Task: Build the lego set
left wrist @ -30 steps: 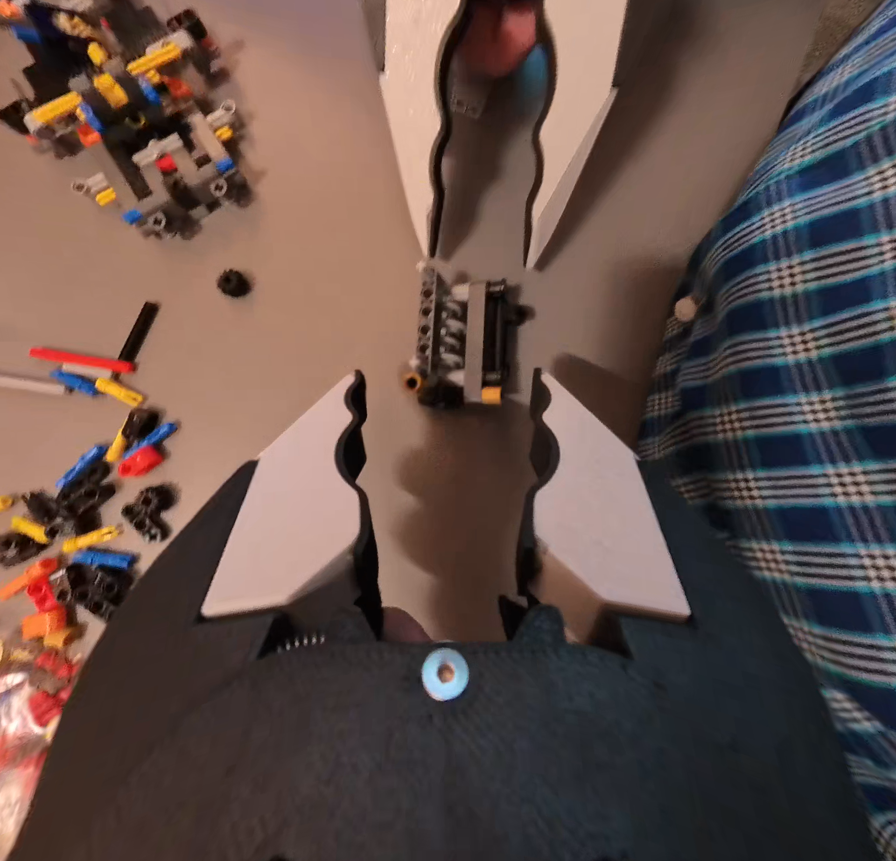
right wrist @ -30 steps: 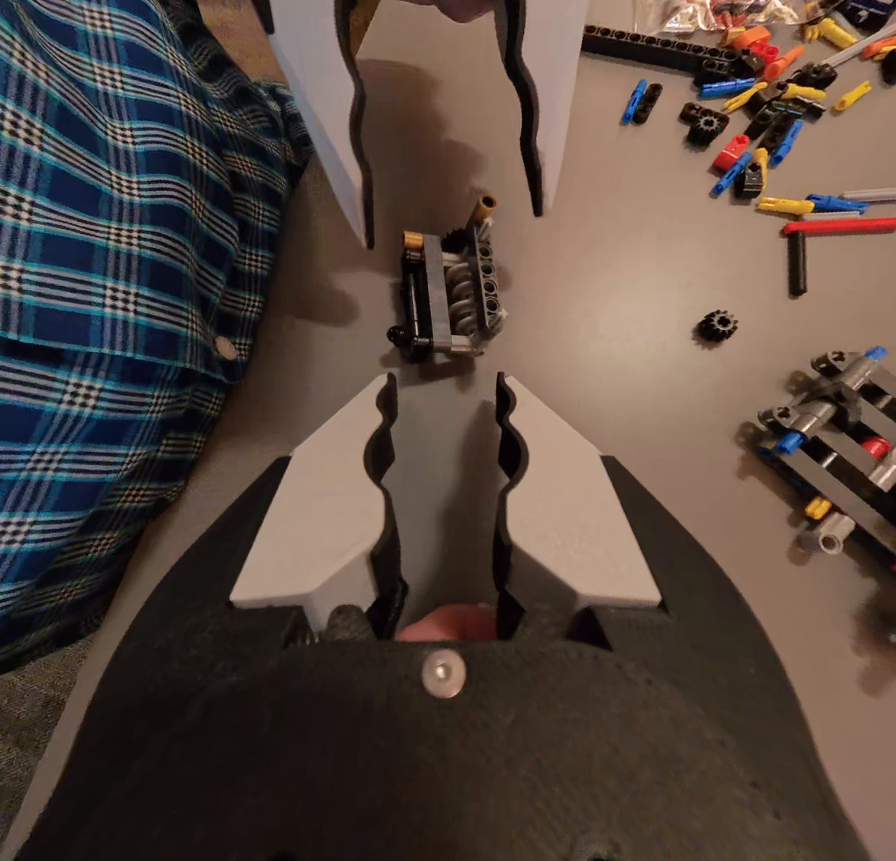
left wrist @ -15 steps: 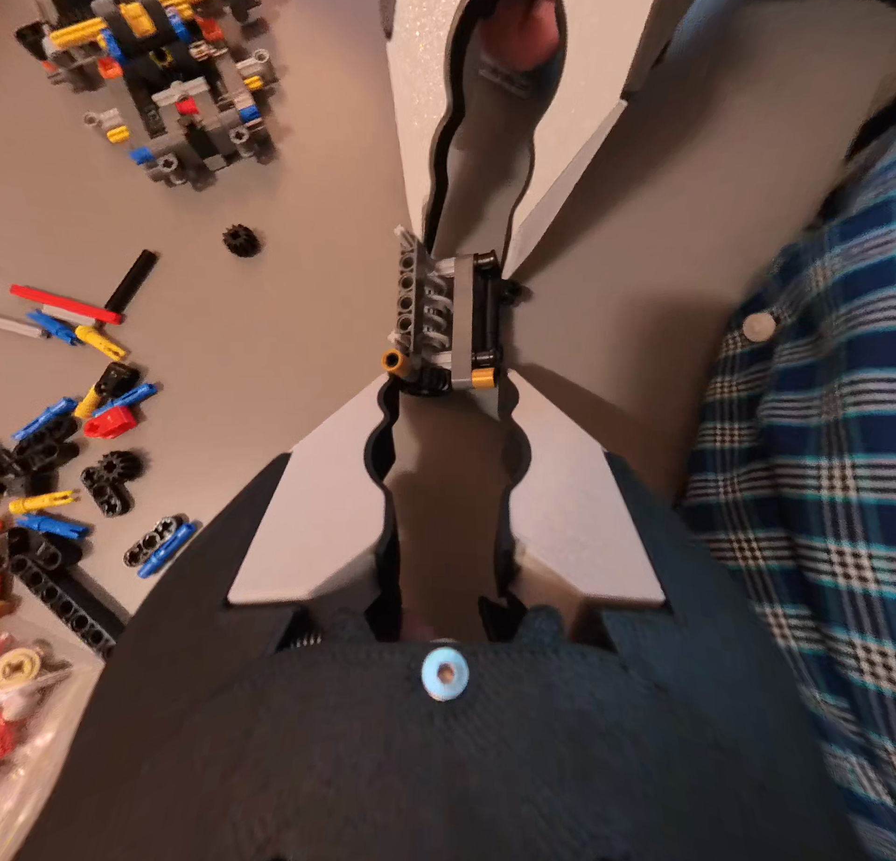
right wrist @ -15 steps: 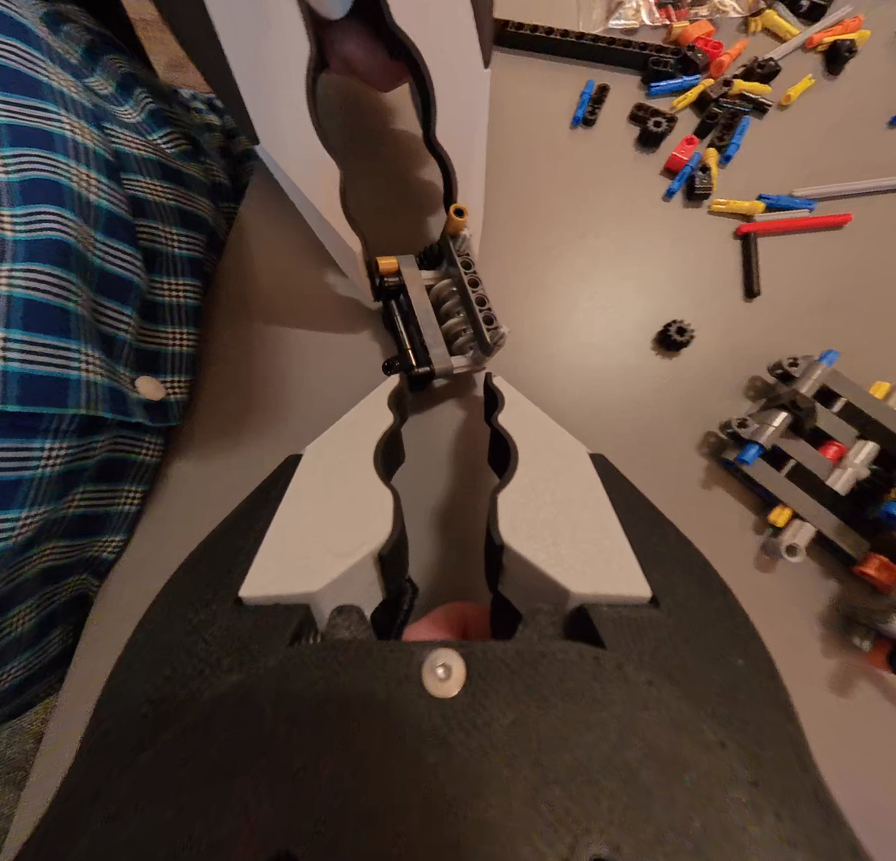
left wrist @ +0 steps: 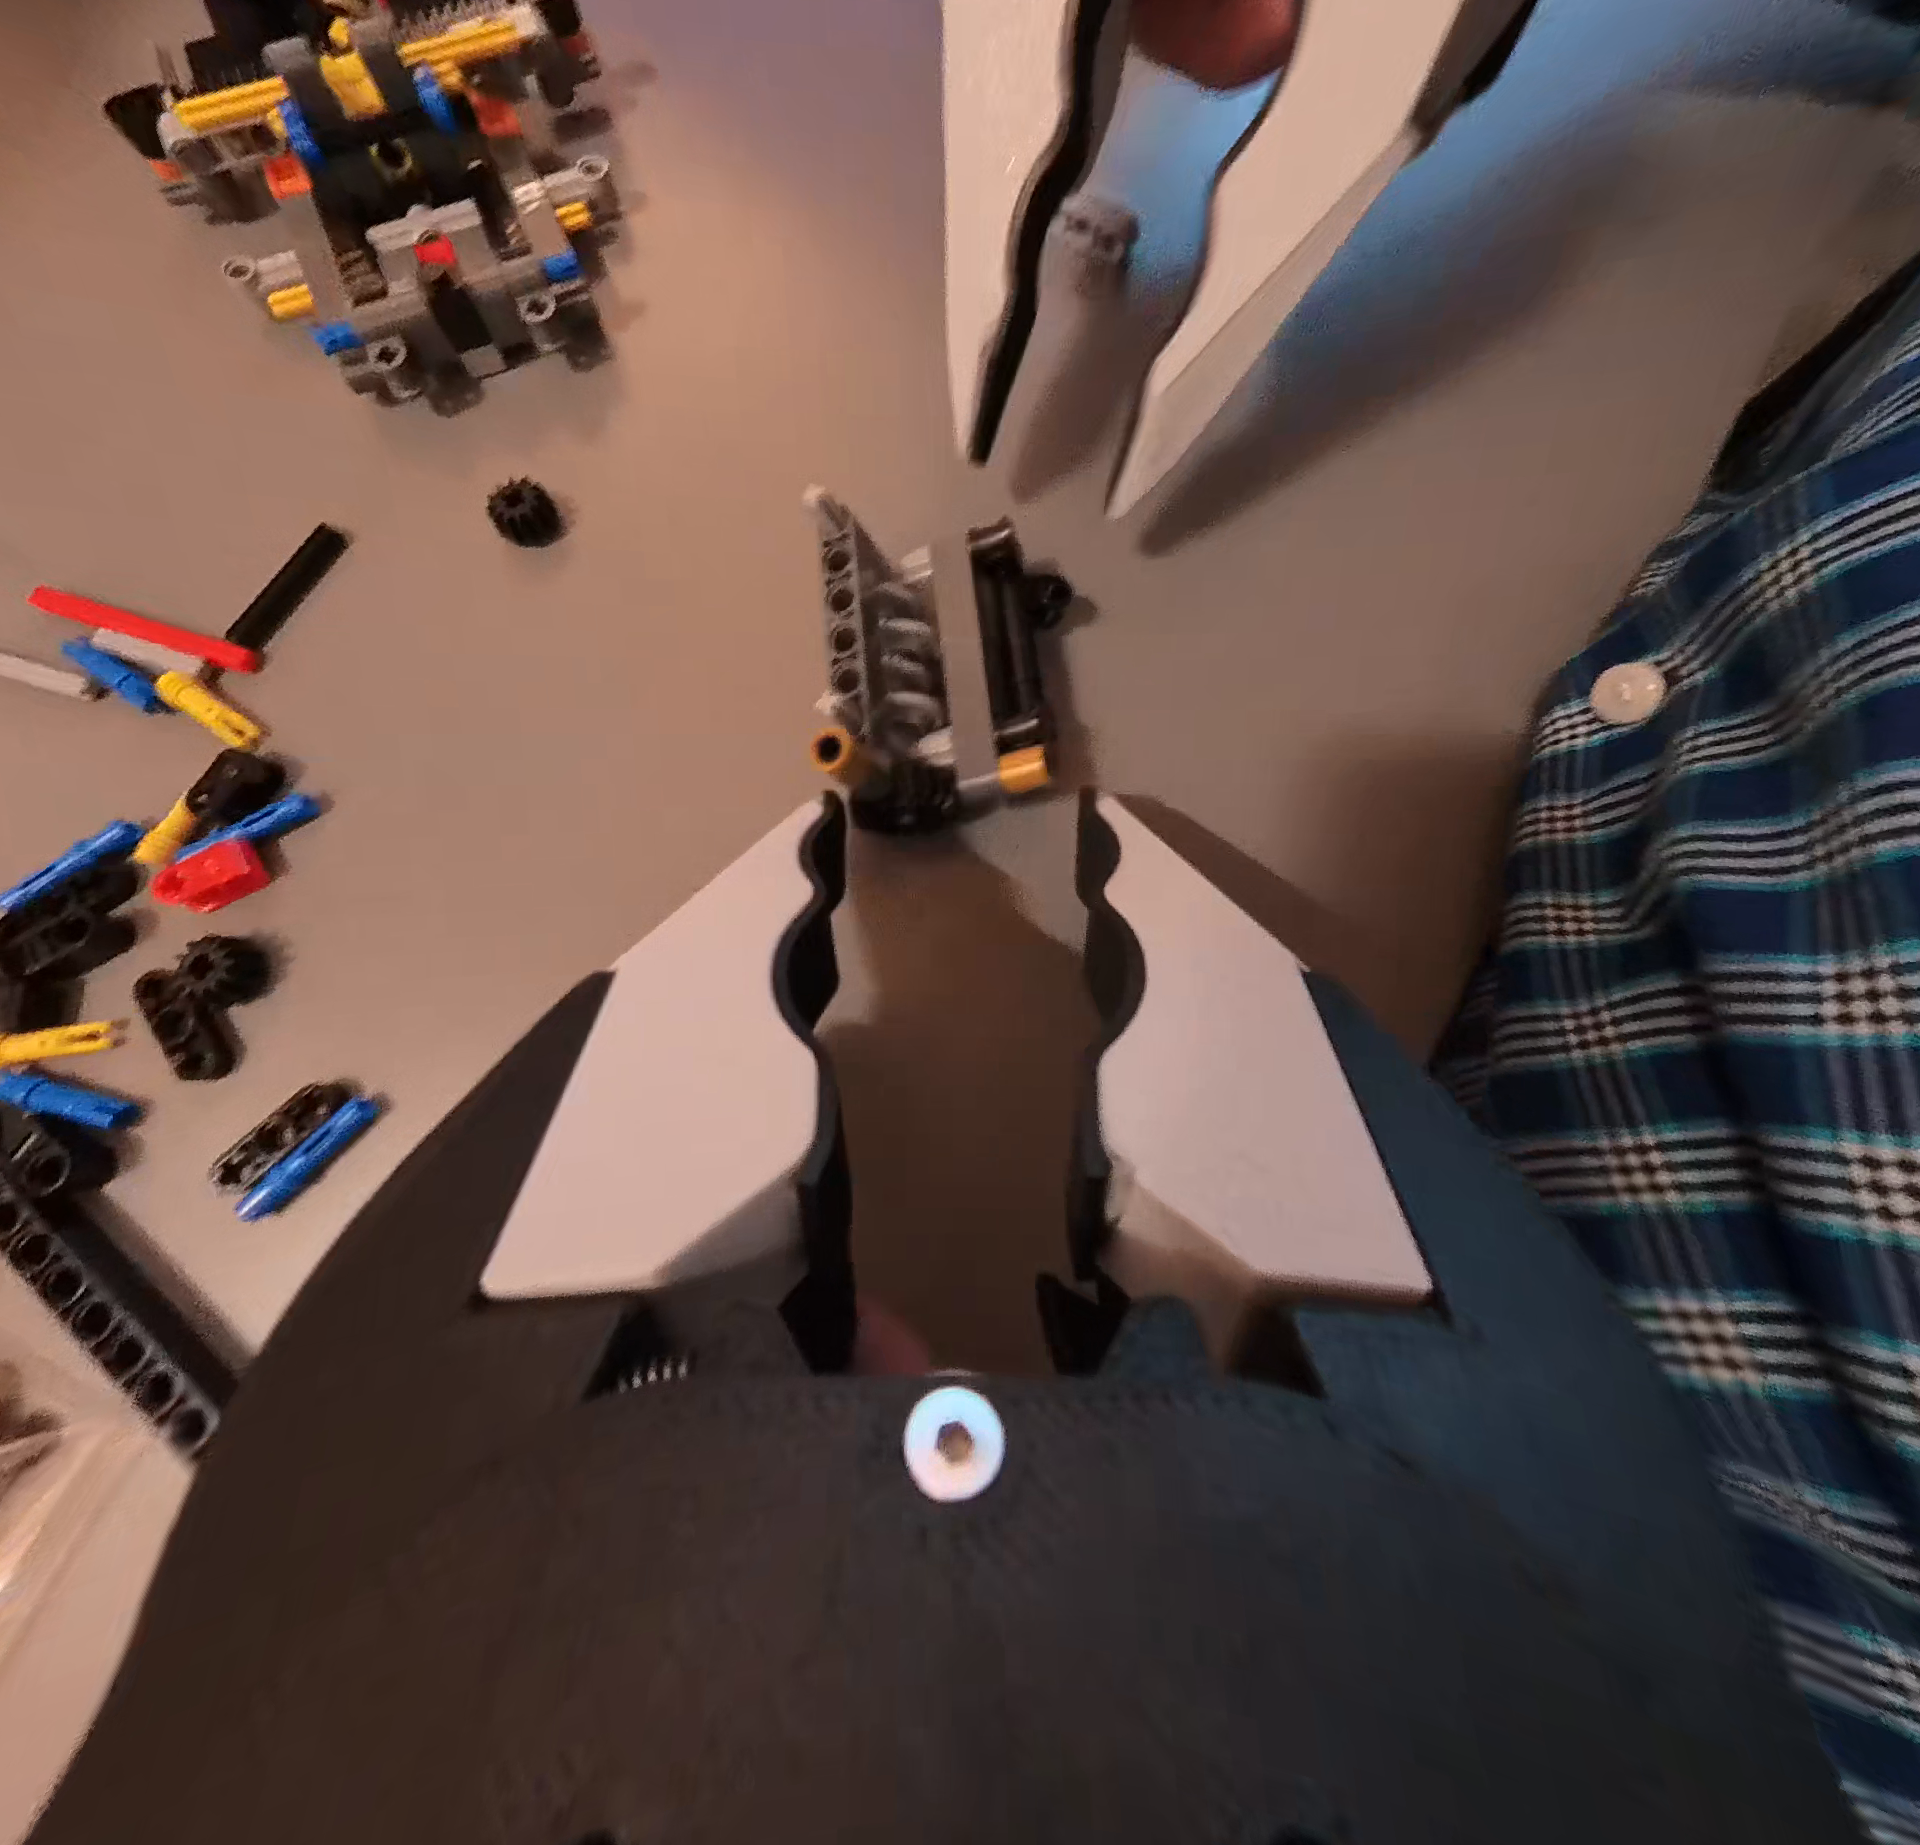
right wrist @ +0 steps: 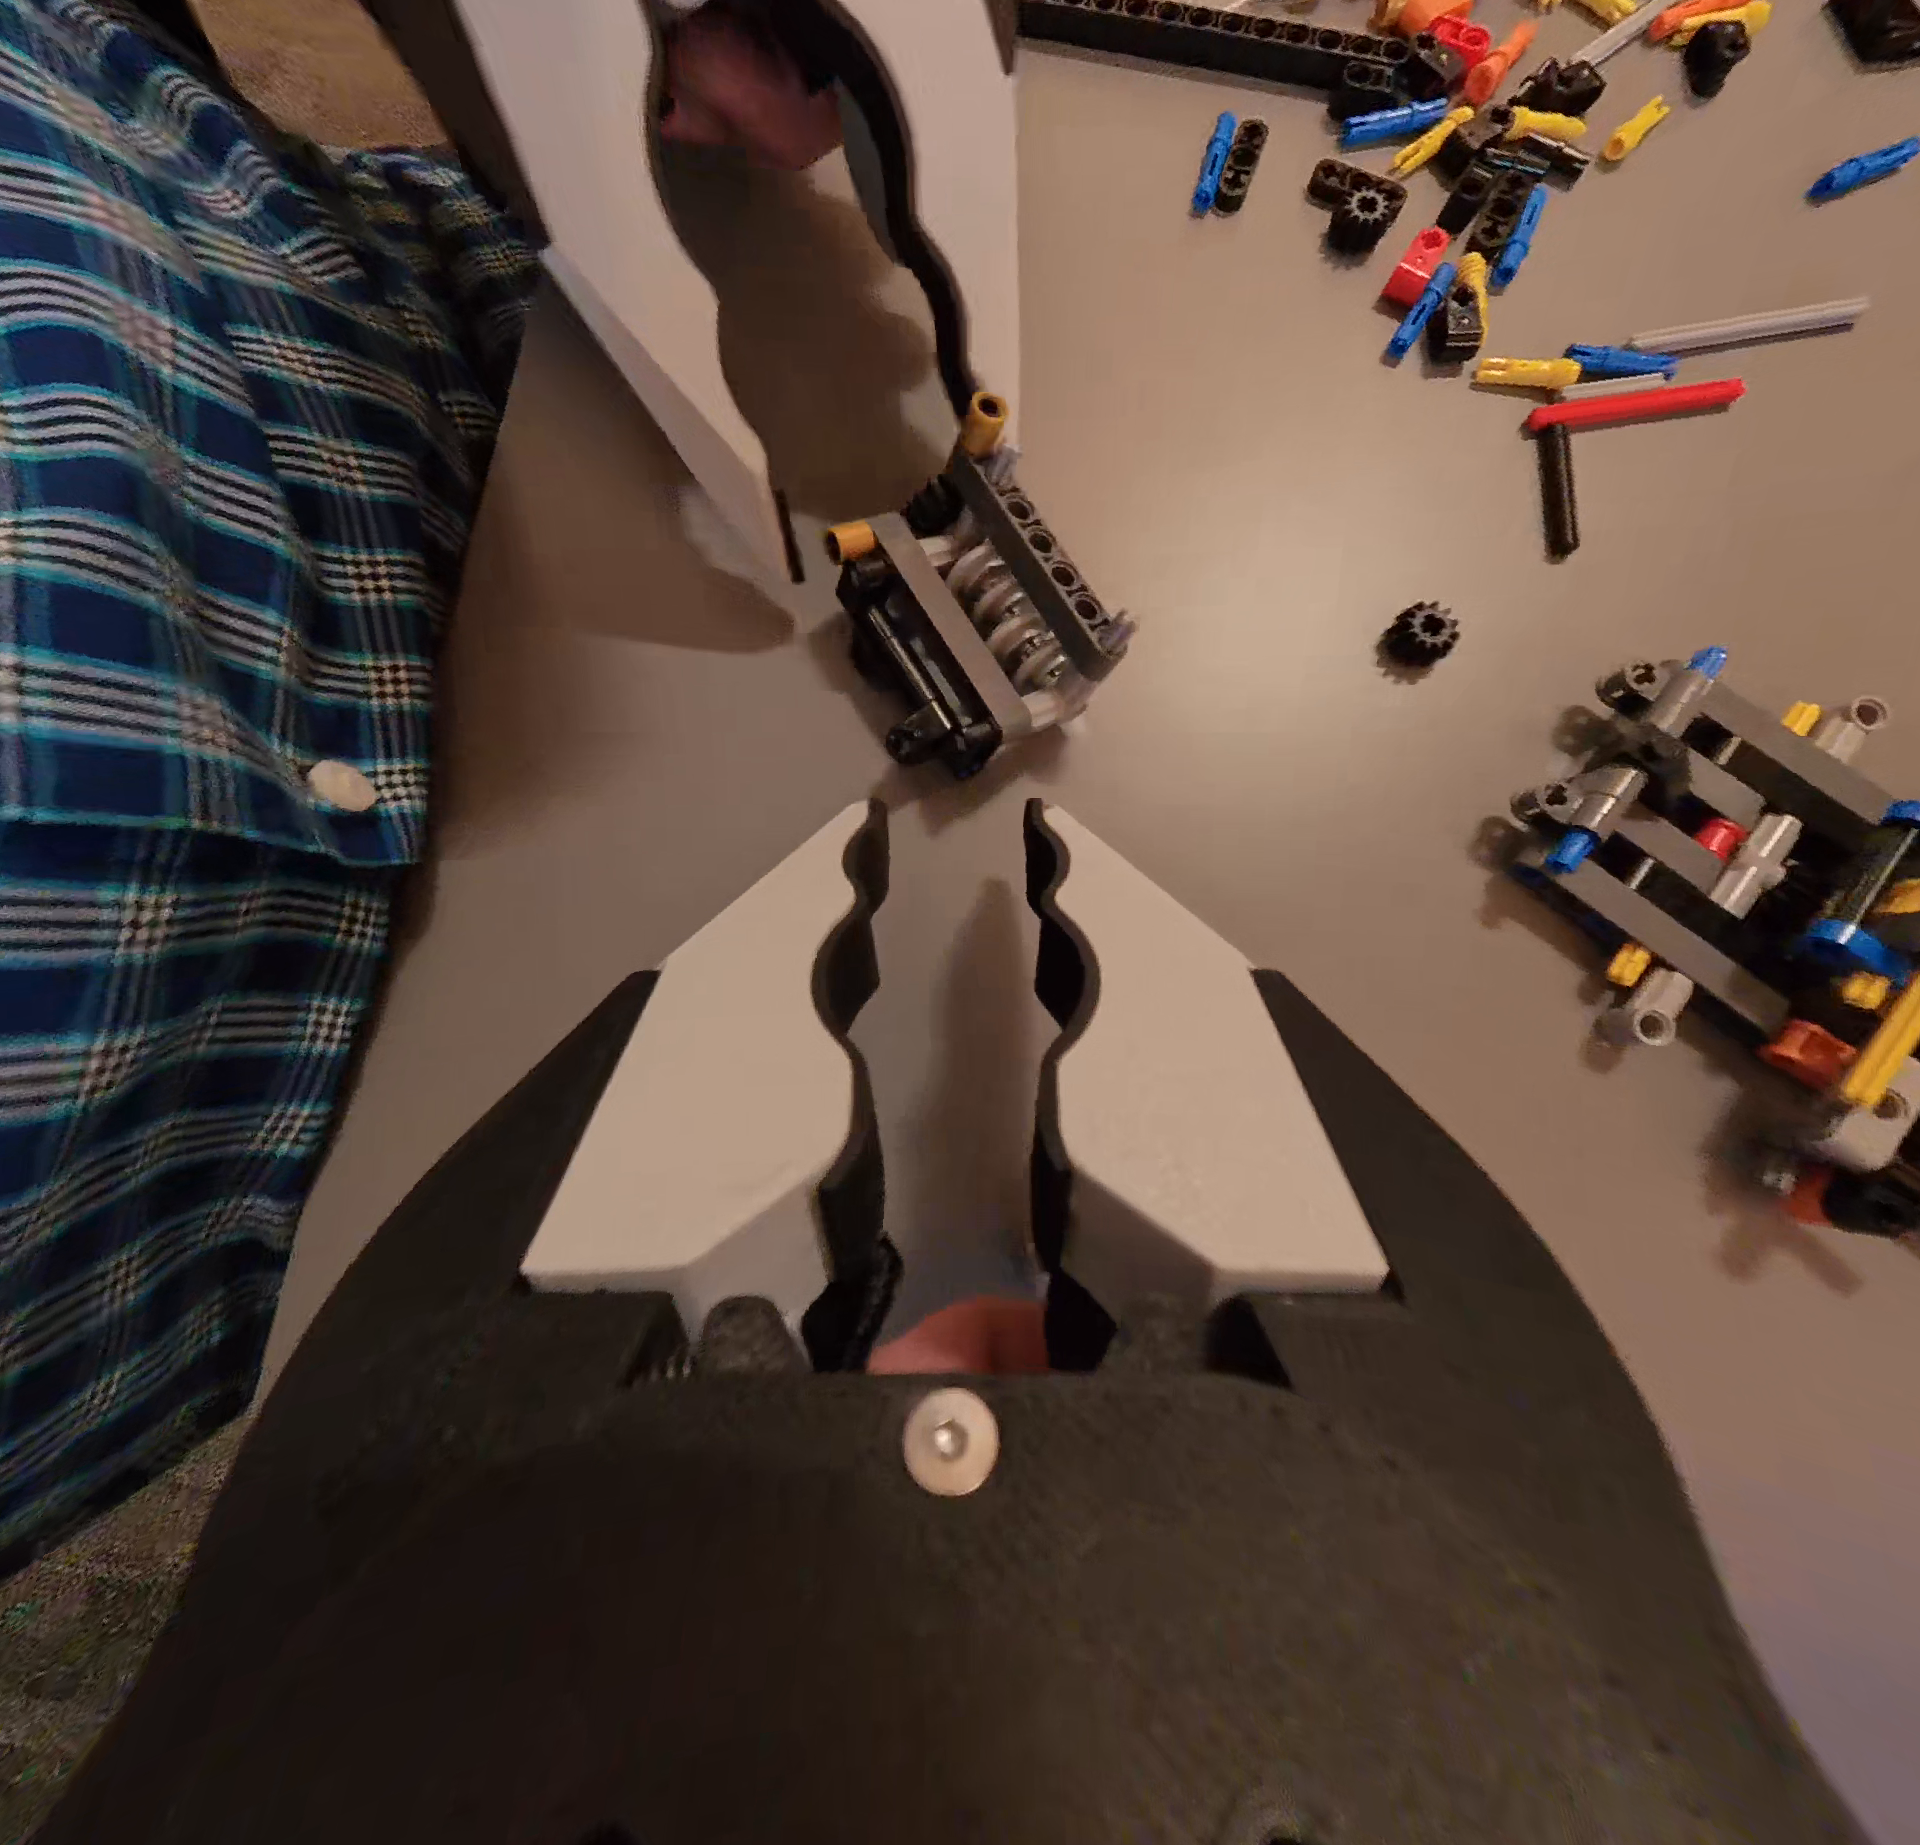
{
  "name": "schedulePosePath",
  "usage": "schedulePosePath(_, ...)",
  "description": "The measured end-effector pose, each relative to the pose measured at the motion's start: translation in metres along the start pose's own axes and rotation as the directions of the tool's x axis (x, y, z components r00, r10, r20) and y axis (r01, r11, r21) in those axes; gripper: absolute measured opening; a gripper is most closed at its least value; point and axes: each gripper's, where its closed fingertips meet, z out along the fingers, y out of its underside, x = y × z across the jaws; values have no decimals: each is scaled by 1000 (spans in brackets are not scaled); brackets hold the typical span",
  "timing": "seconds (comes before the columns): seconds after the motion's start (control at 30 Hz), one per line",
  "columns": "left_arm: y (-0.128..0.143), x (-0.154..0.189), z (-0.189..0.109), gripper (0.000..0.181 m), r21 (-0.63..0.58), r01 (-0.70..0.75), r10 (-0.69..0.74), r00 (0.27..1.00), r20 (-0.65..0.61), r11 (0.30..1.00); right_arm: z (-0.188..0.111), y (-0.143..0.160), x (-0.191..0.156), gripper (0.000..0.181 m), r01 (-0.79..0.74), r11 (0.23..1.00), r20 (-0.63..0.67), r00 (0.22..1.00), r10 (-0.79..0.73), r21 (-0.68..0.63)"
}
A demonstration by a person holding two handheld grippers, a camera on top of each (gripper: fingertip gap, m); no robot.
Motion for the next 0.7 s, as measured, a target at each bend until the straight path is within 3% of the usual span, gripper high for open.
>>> schedulePosePath(0.1, -6, 13, 3, 35, 12, 30, -29, 999, -42, 999, 9, 1, 8, 16, -18, 1000, -50, 999, 17, -9)
schedulePosePath(0.27, -9, 26, 1, 39, 51, 43, -40, 997, -61, 998, 4, 0, 18, 17, -31, 1000, -88, 996, 30, -5)
schedulePosePath(0.43, -2, 12, -8, 43, 51, 53, -53, 999, -4, 997, -12, -3, 23, 22, -26, 1000, -121, 992, 26, 5)
schedulePosePath(0.7, 8, -25, -34, 45, -26, -66, 69, 987, 146, 997, -14, -10, 24, 27, -42, 998, -135, 990, 49, 55)
